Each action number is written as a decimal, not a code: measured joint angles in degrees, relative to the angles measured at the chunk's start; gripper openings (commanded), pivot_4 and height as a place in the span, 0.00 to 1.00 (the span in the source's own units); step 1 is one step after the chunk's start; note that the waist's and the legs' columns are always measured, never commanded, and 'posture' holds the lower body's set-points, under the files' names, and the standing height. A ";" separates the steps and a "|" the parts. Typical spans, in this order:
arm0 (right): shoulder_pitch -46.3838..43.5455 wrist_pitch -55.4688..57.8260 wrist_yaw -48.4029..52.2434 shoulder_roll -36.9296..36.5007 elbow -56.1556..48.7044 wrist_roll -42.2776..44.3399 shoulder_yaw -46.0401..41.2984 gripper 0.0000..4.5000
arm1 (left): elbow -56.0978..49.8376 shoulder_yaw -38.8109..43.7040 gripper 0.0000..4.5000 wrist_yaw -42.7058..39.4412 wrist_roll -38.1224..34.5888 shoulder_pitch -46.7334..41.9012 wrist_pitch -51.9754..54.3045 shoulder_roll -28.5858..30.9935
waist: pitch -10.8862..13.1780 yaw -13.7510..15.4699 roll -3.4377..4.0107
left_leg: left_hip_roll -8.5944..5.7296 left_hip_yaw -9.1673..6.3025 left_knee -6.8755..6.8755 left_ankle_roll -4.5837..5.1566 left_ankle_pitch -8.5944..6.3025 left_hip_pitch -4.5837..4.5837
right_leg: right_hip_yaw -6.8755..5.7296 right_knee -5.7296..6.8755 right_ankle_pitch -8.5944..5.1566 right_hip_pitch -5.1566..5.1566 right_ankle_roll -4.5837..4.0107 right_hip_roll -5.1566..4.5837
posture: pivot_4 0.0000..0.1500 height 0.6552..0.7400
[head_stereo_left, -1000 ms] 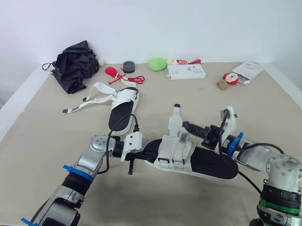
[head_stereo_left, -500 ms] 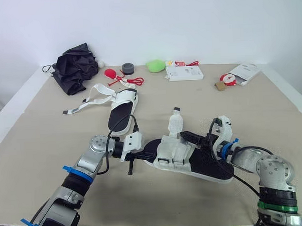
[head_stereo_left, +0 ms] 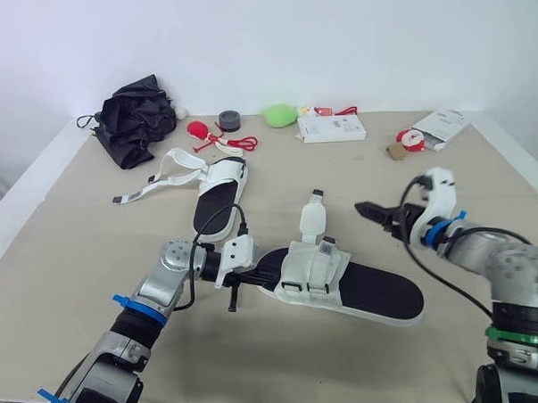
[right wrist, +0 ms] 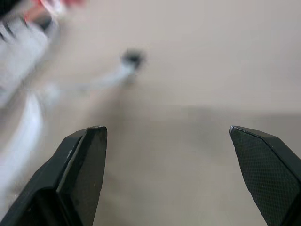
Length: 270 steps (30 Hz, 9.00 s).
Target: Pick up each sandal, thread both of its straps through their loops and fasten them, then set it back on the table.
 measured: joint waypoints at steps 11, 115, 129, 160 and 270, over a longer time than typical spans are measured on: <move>9.92 7.91 10.49 -4.98 -21.87 24.06 2.98 1.00 | 1.32 -0.01 0.00 -0.38 -0.02 -0.74 -0.05 -0.43 | 0.09 0.00 -0.09 | 0.01 -0.09 0.01 0.01 -0.01 -0.05 | -0.14 -0.04 -0.06 0.02 0.10 -0.18 | 1.00 1.00; -14.71 -35.01 37.30 11.52 19.57 -39.16 27.66 0.02 | -5.01 1.01 0.00 2.48 -1.27 2.72 2.50 1.96 | 0.78 -1.34 0.63 | 0.04 0.33 0.00 -0.05 0.07 -0.17 | -0.48 0.19 0.42 0.04 0.22 -0.24 | 1.00 1.00; -3.96 -81.06 22.23 2.24 2.79 -66.48 36.06 0.02 | -2.70 0.75 0.00 2.17 -1.25 1.37 2.50 0.74 | 0.90 -0.85 0.35 | 0.04 0.30 0.09 -0.10 0.17 -0.01 | -0.54 0.13 0.19 0.01 0.63 -0.11 | 1.00 1.00; 6.98 -101.62 29.34 -18.57 -10.00 -69.05 34.00 0.99 | 2.37 -0.17 0.00 -0.07 -1.14 -1.78 0.49 -0.76 | 0.94 0.17 -0.03 | 0.04 0.31 0.19 -0.08 0.19 0.20 | -0.50 0.08 0.15 0.25 0.22 -0.34 | 1.00 1.00; -4.37 14.17 -20.06 -8.31 -4.97 47.30 27.68 0.01 | 2.50 -0.02 0.00 0.59 -0.45 -1.13 -1.01 -2.52 | 0.88 1.26 -0.22 | 0.11 0.31 0.05 0.07 0.09 -0.13 | -1.54 -0.12 0.14 0.28 0.68 -1.06 | 1.00 1.00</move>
